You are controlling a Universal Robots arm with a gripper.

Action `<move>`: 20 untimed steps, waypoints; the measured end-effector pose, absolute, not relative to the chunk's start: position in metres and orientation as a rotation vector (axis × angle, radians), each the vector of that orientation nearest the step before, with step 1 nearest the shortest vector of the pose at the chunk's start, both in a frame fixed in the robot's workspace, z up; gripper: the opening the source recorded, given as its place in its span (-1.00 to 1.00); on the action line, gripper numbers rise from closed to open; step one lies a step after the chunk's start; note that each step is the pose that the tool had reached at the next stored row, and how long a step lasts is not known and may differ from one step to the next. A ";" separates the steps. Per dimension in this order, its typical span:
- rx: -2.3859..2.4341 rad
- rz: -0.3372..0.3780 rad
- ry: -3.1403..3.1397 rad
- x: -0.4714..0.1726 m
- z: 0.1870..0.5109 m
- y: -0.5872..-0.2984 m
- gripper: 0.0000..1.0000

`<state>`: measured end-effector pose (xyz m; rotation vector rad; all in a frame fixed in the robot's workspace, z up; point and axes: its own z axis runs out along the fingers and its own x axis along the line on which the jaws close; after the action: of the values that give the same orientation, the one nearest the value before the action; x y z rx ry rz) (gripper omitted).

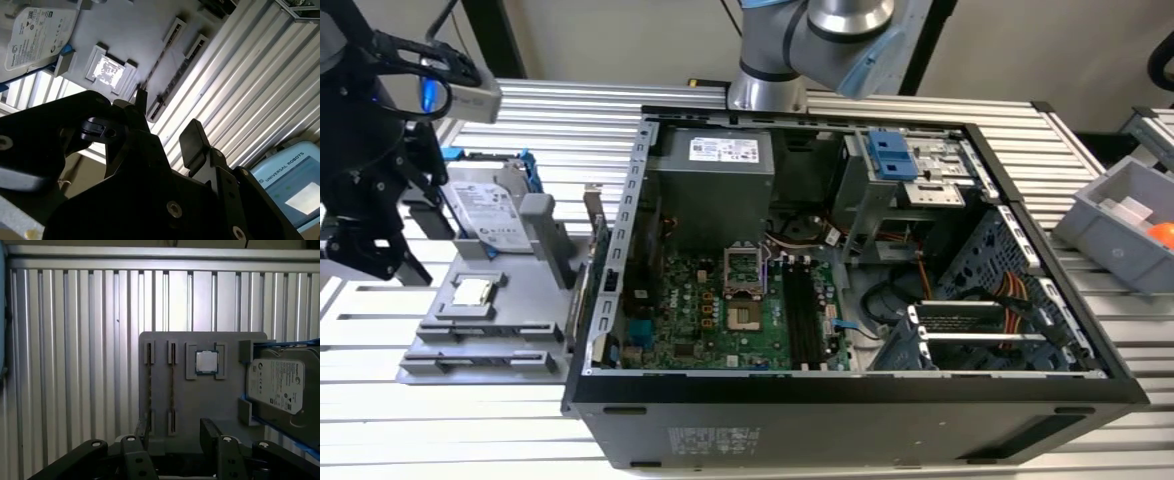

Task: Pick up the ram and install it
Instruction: 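Pick up the ram and move it above insertion slot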

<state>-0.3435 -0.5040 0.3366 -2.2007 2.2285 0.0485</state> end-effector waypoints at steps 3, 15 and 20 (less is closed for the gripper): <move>-2.201 0.046 2.229 -0.343 0.334 -0.504 1.00; -2.198 0.027 2.226 -0.343 0.325 -0.503 1.00; -2.204 0.039 2.231 -0.344 0.320 -0.503 1.00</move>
<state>-0.3435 -0.5031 0.3204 -2.2035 2.2313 0.0391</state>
